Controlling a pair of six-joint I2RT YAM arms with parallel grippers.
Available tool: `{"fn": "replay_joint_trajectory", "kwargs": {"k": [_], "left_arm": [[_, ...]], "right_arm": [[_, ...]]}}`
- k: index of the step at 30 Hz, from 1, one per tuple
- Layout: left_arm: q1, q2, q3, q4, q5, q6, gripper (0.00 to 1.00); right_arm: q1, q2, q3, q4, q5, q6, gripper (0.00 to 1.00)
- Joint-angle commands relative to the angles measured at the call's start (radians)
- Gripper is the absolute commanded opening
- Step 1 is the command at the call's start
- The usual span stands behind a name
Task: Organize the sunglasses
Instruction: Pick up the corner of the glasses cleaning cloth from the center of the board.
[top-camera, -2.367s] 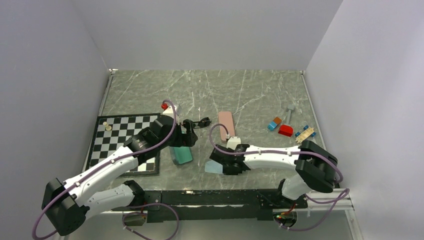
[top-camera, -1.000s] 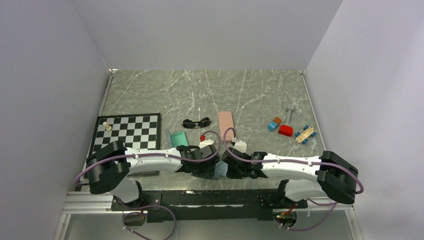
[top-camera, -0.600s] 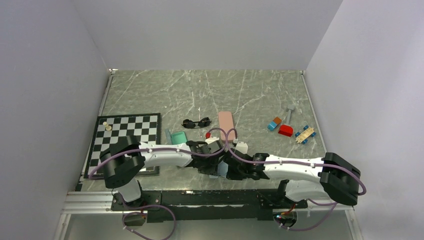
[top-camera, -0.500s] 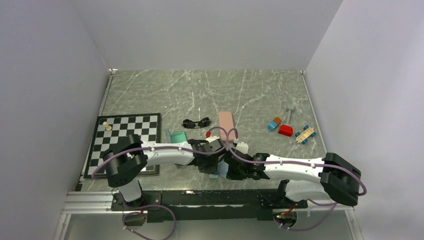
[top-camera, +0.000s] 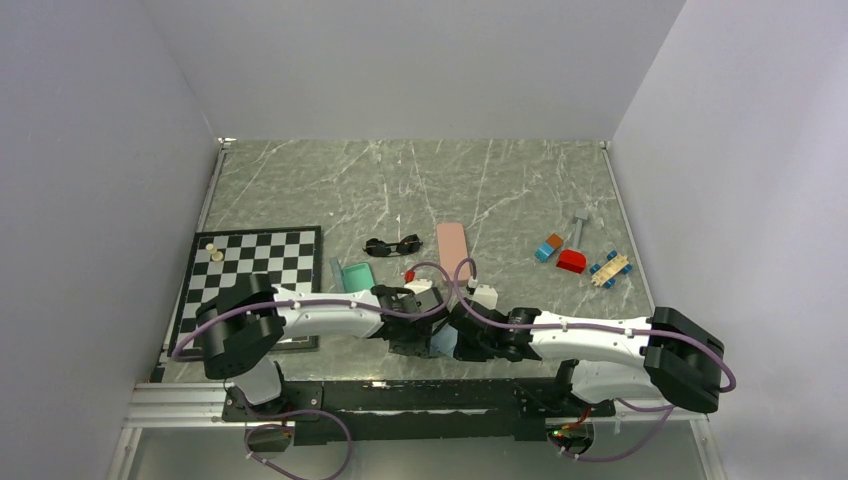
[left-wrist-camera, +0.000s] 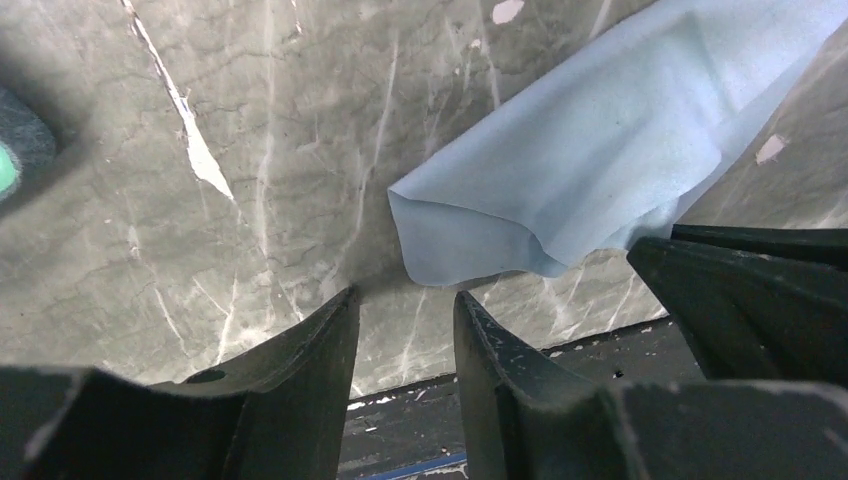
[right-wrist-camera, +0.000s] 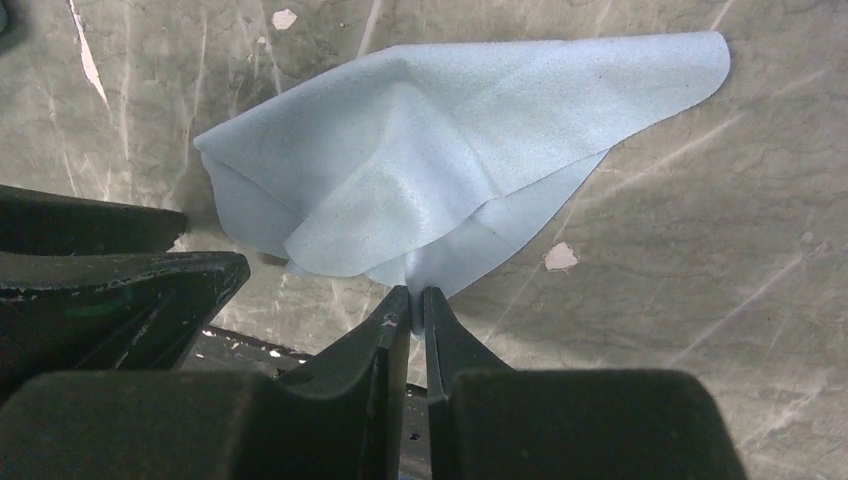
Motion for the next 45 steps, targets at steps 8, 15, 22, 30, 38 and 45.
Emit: {"fn": "replay_joint_trajectory", "kwargs": {"k": [8,15,22,30,38,45], "left_arm": [[-0.009,0.059,0.019,0.067,0.068,0.011,0.40],[-0.004,0.100,0.055,0.049,0.083,0.030,0.31],[0.025,0.117,0.051,0.049,0.101,0.027,0.00],[0.039,-0.038,-0.055,0.142,0.051,0.037,0.00],[0.038,-0.155,-0.100,0.197,0.005,0.099,0.00],[0.032,-0.264,-0.097,0.283,0.079,0.235,0.00]], "right_arm": [[0.006,0.006,-0.009,-0.039,-0.006,-0.008,0.15],[0.008,-0.023,-0.020,-0.035,-0.001,0.004,0.15],[0.009,-0.044,-0.029,-0.041,-0.012,0.001,0.14],[0.009,-0.117,-0.039,-0.080,0.006,-0.021,0.13],[0.008,-0.120,-0.014,-0.102,0.020,-0.051,0.13],[0.007,-0.161,0.075,-0.145,-0.042,-0.097,0.06]]}}
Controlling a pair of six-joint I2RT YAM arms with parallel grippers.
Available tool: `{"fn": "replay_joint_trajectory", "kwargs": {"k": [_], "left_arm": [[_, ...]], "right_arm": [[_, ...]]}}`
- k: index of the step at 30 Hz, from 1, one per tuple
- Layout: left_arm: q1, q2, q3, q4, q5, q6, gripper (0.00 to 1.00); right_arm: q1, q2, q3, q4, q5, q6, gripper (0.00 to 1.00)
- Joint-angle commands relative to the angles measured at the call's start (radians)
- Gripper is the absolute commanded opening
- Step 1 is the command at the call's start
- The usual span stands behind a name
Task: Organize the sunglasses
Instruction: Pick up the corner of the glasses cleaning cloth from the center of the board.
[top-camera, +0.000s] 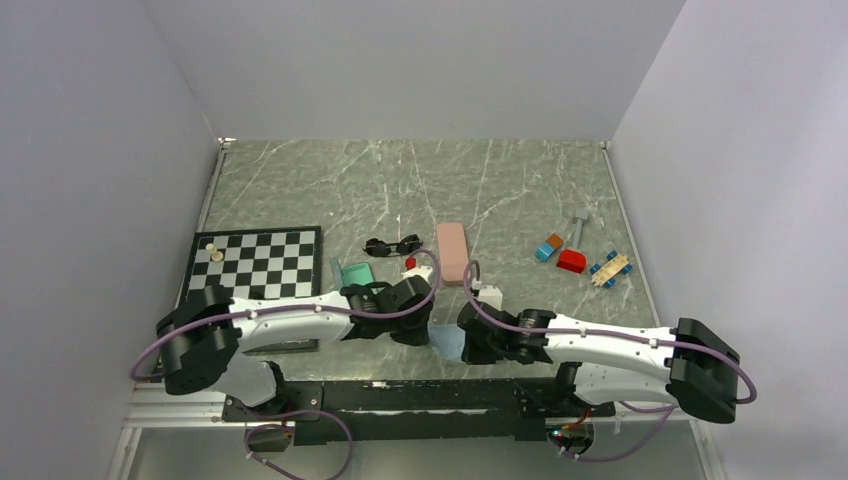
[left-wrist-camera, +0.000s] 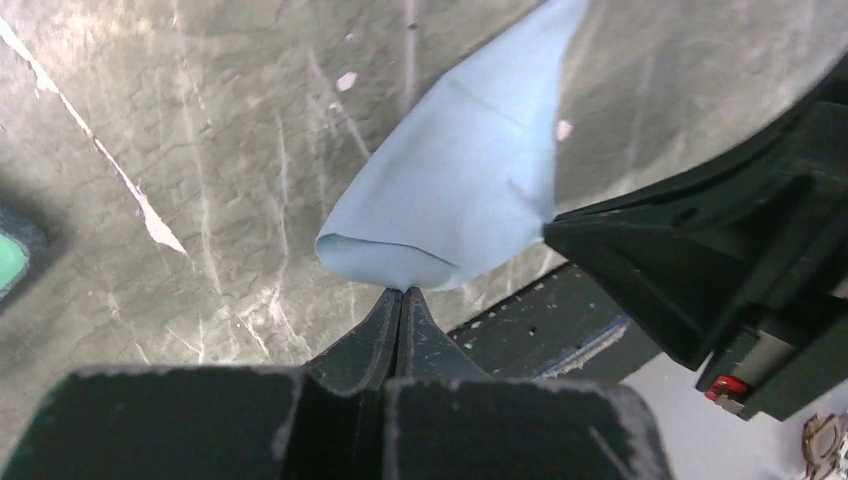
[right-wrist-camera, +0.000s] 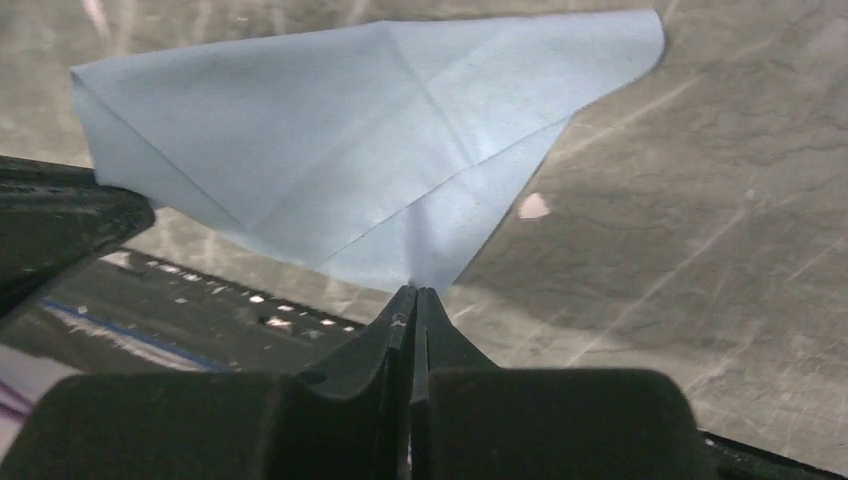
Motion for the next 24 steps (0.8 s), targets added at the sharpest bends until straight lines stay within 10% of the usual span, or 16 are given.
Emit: {"fn": "replay_joint_trajectory", "kwargs": {"k": [1,12,24], "left_arm": [[-0.004,-0.097,0.030,0.034,0.006,0.094,0.00],[0.153,-0.120,0.120,-0.057,0.154,0.123,0.00],[0.220,0.188,0.425,-0.284,0.079,0.132,0.00]], "right_arm": [[-0.001,-0.056,0.119,-0.087,-0.040,-0.033,0.05],[-0.372,-0.052,0.228,-0.170,-0.478,-0.249,0.00],[-0.531,0.129,0.349,-0.083,-0.393,-0.400,0.00]]}}
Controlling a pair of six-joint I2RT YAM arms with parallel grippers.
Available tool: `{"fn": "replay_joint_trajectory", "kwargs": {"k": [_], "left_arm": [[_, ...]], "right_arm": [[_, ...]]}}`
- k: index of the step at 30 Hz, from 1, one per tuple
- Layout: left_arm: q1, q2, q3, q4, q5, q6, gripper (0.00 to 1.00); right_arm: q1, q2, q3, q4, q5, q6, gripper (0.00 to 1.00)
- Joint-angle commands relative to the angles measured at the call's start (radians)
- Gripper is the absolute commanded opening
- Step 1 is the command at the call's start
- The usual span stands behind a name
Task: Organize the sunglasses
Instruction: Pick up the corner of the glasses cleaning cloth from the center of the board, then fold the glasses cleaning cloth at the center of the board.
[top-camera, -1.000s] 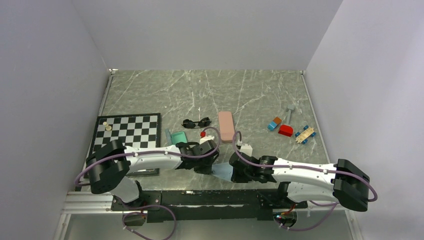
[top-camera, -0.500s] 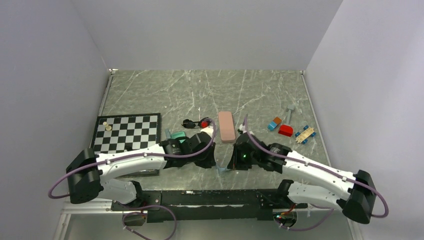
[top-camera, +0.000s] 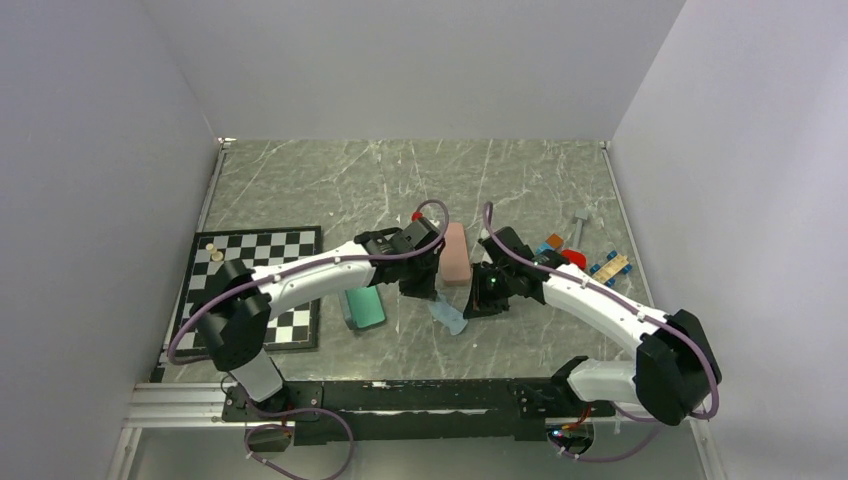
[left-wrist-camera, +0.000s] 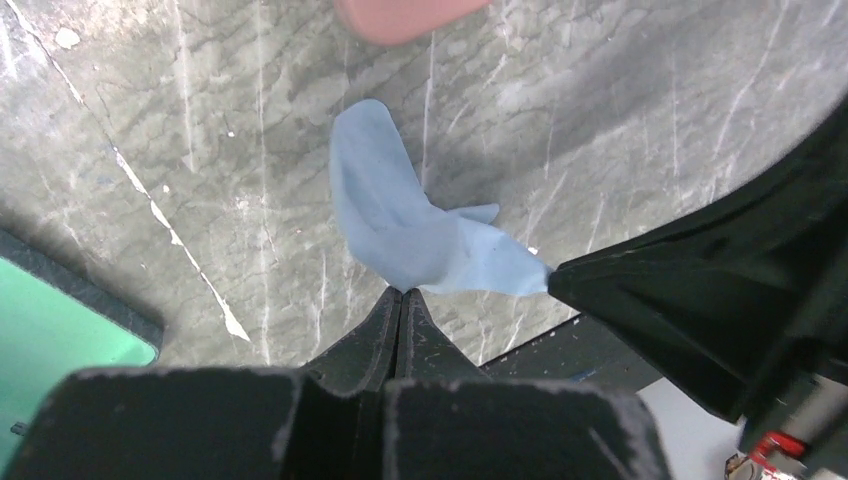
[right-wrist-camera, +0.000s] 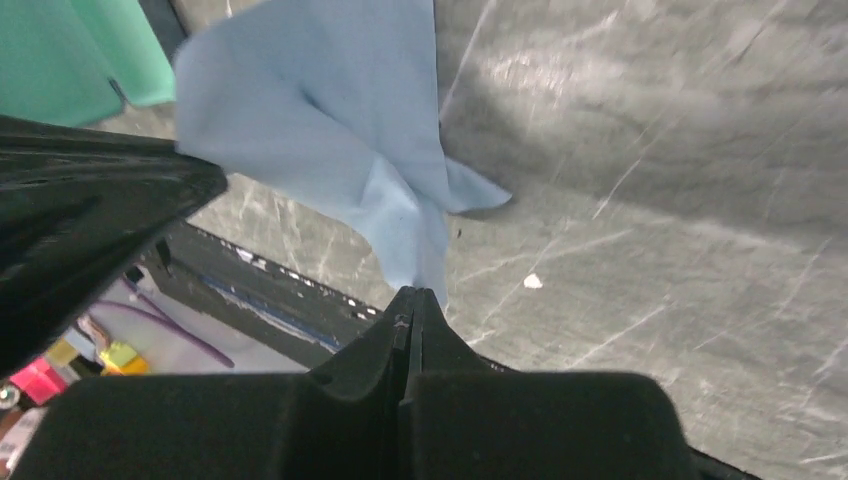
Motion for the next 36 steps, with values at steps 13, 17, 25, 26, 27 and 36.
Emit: {"fn": "replay_joint_trajectory", "kwargs": {"k": [13,17,25,26,27,36], "left_arm": [[0.008,-0.233,-0.069,0.007,0.052,0.020,0.00],[-0.002,-0.308,-0.126,-0.004,0.094,0.007,0.00],[-0.052,-0.371,-0.175,-0.044,0.191,-0.005,0.00],[-0.055,-0.375,-0.180,-0.037,0.199,-0.001,0.00],[-0.056,-0.377,-0.187,-0.020,0.210,0.002,0.00],[0.030,-0.194,-0.126,0.065,0.217,0.038,0.00]], "right_arm": [[-0.031,-0.182,0.107,-0.075,-0.123,-0.047,0.00],[-0.030,-0.239,0.058,-0.075,-0.285,-0.003,0.00],[-0.019,-0.338,-0.098,0.027,-0.475,0.140,0.00],[-0.015,-0.344,-0.116,0.049,-0.497,0.156,0.00],[-0.012,-0.350,-0.135,0.069,-0.510,0.168,0.00],[-0.081,-0.250,-0.123,0.038,-0.261,0.078,0.00]]}}
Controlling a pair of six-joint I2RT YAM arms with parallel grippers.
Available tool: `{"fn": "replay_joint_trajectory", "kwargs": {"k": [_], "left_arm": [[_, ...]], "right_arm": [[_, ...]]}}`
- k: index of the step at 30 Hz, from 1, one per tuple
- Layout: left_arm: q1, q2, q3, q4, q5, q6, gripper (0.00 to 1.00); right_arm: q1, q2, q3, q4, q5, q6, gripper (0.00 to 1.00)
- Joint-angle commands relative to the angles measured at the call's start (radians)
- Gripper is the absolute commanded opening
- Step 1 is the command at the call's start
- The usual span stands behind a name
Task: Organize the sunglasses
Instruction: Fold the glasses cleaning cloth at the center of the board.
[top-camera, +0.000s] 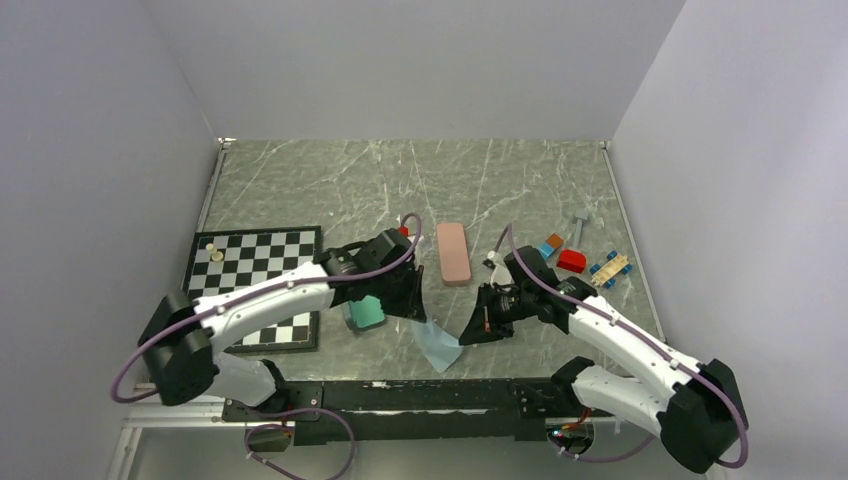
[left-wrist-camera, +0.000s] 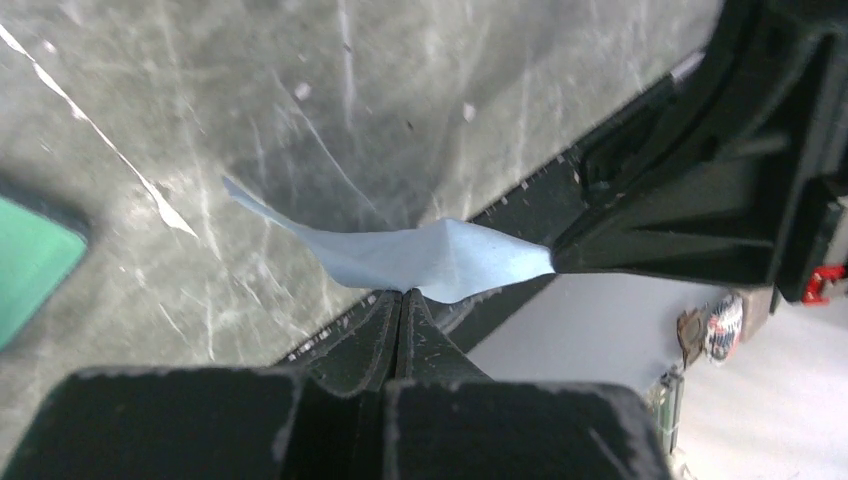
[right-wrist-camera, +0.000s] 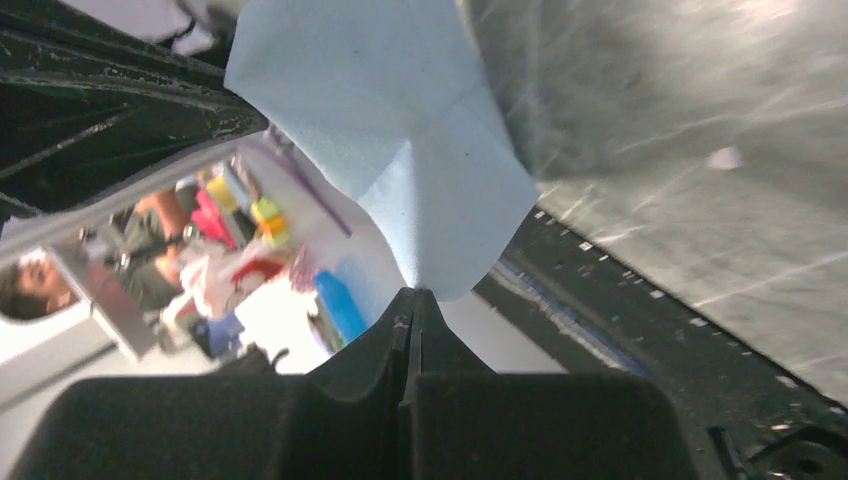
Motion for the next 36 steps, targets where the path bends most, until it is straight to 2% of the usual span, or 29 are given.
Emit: {"fn": "replay_joint_trajectory", "kwargs": {"k": [1,6,12,18,25,36], "left_arm": [[0.049,0.111,0.071,0.083,-0.013,0.028,0.00],[0.081,0.268,0.181,0.137,-0.036,0.036,0.00],[0.131,0.456,0.334,0.092,-0.019,0.066,0.00],[0.136,0.486,0.327,0.069,-0.056,0.082,0.00],[0.135,0.499,0.315,0.062,-0.078,0.088,0.00],[0.135,0.476,0.229,0.054,-0.085,0.104,0.00]], "right_arm": [[-0.078,0.044,0.061,-0.016,0.151,-0.067,0.00],[-0.199,0.141,0.082,0.000,0.221,-0.143,0.00],[-0.244,0.201,0.138,-0.024,0.402,-0.206,0.00],[-0.238,0.235,0.102,0.044,0.368,-0.188,0.00],[-0.178,0.239,0.063,0.089,0.371,-0.119,0.00],[0.011,0.225,0.030,0.117,0.538,0.048,0.00]]}}
